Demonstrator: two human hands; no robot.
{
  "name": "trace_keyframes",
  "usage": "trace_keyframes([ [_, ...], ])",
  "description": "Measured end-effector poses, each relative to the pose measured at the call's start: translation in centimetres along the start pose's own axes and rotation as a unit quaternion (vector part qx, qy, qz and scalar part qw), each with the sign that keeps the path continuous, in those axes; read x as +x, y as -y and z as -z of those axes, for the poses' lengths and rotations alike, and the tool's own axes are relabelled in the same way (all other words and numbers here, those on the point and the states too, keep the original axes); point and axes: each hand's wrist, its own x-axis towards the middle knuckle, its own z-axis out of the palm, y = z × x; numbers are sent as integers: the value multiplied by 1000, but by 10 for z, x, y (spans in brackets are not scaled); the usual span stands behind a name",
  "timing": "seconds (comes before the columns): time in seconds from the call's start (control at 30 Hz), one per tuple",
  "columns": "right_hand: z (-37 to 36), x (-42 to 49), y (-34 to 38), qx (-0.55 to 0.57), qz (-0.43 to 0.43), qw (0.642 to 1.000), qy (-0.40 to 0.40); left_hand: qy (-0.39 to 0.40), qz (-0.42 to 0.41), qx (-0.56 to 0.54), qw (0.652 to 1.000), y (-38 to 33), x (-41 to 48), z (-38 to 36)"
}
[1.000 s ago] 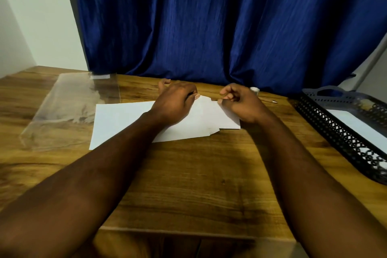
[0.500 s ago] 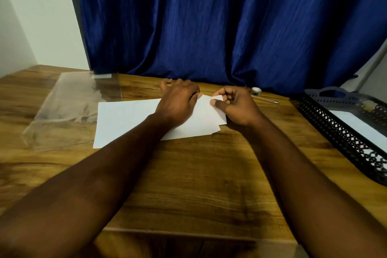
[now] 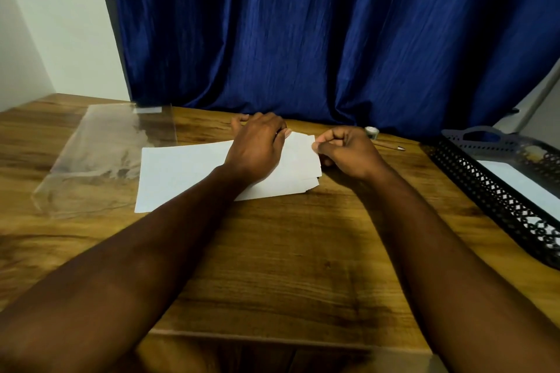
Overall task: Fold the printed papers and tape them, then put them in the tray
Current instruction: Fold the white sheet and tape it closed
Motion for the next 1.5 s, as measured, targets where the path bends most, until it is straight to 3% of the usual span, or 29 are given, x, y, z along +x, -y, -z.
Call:
trace_keyframes([
  [0.4,-31,-2,-7,-55,68,996,-5,-9,-42,-22,999,4,0,0],
  [0.83,-30,-2,0,97,-75,992,8,0,1,-64,998,3,-2,-2],
  [0.97,-28,-1,1,134,-110,984,42,-18,22,-30,999,3,-2,1],
  [1.13,-28,-2,1,135,-100,982,89,20,38,-15,999,2,-2,0],
  [1.33,-25,-6,7,61,-79,985,140,18,46,-43,998,2,-2,-1],
  [1.5,-26,-8,5,68,-76,988,116,-1,36,-49,998,1,-2,1],
])
